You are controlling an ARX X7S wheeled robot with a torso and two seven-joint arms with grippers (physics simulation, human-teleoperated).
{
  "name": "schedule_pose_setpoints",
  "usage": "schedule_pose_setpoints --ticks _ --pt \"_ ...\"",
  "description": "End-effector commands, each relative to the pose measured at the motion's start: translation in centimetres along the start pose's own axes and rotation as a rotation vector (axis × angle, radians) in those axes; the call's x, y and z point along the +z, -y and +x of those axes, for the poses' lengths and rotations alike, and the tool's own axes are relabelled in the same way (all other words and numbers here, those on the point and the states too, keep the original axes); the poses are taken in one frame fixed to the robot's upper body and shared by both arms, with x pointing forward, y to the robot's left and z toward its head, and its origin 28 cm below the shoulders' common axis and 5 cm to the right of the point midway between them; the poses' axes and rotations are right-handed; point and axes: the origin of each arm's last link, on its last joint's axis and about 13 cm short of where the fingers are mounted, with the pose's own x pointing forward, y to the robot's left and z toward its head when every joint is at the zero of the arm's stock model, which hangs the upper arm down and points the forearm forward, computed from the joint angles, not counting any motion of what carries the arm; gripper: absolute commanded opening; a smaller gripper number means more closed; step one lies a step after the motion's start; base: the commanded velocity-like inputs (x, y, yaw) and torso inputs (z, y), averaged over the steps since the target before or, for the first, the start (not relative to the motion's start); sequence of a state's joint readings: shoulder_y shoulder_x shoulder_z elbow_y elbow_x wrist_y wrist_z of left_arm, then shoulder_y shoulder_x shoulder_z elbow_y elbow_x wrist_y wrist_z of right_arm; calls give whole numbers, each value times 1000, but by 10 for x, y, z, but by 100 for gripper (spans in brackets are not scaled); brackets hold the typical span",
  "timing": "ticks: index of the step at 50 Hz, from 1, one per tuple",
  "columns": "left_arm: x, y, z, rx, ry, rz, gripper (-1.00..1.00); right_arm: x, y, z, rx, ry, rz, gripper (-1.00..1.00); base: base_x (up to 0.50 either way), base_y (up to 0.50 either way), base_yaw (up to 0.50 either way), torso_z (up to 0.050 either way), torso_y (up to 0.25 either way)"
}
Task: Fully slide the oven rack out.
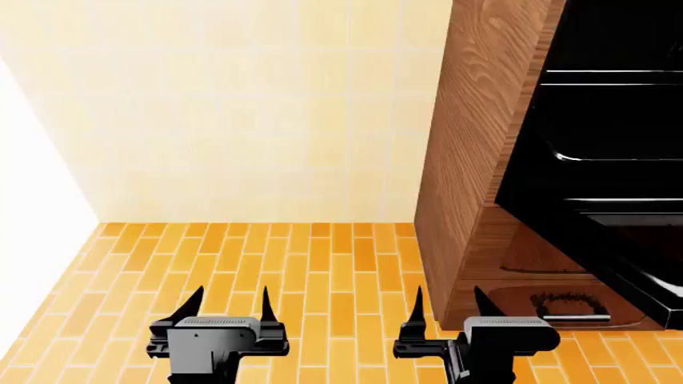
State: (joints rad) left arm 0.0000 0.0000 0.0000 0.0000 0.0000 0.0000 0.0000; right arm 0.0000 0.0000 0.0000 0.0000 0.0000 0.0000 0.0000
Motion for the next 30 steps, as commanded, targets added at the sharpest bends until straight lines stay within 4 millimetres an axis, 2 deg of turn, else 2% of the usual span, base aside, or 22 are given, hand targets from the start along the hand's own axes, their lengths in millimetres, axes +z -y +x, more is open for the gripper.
schedule_pose_setpoints --ticks 1,13,30 --pt "0 0 0 2 -1 -1 100 1 0 0 0 0 0 100 0 0 0 0 0" --pt "1 -1 -1 -3 7 -21 100 0 -1 0 -2 -4 -7 100 0 0 0 0 0" --pt "2 0 -4 -15 34 -9 100 1 -2 -1 -4 1 -19 100 0 0 0 50 0"
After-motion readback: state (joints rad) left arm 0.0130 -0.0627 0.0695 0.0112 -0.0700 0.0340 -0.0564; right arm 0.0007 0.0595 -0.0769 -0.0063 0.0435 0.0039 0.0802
